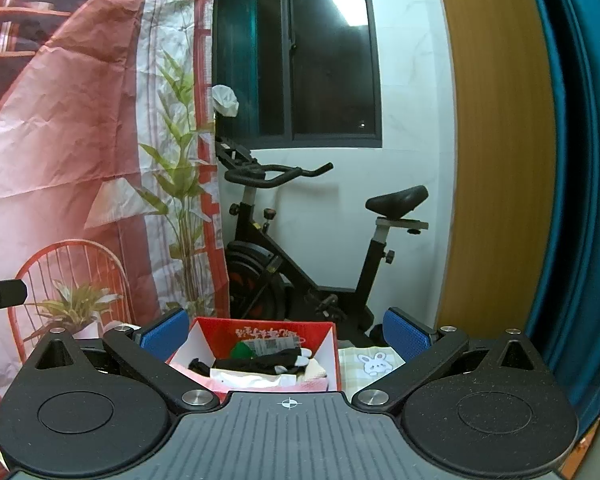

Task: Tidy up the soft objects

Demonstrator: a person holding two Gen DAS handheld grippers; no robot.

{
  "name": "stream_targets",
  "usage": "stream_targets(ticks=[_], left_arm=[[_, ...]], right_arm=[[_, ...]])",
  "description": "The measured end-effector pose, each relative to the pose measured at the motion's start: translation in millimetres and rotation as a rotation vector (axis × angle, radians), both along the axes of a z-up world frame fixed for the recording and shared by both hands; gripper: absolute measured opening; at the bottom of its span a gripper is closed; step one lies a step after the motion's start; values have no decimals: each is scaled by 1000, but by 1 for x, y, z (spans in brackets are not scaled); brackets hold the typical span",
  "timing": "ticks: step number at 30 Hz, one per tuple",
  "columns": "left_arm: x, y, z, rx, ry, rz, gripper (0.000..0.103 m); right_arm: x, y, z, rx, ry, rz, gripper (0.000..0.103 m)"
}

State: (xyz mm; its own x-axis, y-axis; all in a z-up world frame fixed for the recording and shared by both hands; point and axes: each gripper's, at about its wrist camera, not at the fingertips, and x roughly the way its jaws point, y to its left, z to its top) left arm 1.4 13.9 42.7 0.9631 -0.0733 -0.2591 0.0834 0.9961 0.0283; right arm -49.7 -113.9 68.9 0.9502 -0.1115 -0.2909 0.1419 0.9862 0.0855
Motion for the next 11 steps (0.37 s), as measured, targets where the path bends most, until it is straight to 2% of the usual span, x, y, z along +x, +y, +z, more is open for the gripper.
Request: stream_targets(ticks=[11], left_arm=[[2, 1, -2, -11, 10, 0, 103]], right_arm=[[0, -1, -4, 3, 8, -1, 103]])
